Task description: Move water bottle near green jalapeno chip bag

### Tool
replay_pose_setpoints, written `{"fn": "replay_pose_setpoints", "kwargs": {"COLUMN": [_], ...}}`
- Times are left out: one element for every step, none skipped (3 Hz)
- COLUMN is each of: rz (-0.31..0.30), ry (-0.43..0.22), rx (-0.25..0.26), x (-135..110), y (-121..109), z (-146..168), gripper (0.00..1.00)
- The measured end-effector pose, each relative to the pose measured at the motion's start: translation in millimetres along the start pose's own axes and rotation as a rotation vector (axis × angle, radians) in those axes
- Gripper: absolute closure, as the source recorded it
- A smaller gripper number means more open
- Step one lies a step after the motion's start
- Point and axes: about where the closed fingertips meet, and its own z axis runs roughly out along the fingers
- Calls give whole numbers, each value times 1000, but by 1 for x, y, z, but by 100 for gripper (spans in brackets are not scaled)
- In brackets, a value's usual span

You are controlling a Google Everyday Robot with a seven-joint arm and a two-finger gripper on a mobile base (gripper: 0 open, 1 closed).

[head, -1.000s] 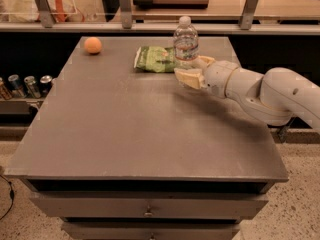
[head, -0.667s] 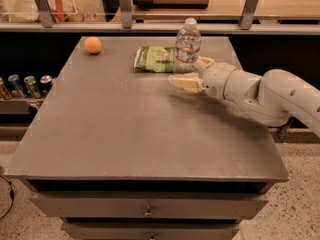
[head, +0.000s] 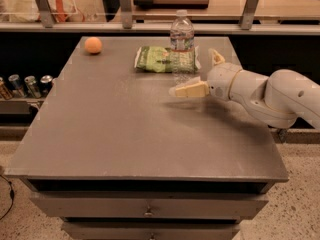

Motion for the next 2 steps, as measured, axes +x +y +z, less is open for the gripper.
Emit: {"fn": "replay_pose_setpoints", "kwargs": {"rz": [0, 1], "ry": [19, 48], "rx": [4, 8], "x": [0, 1], "y": [3, 7], "z": [-20, -43], "gripper": [0, 0]}}
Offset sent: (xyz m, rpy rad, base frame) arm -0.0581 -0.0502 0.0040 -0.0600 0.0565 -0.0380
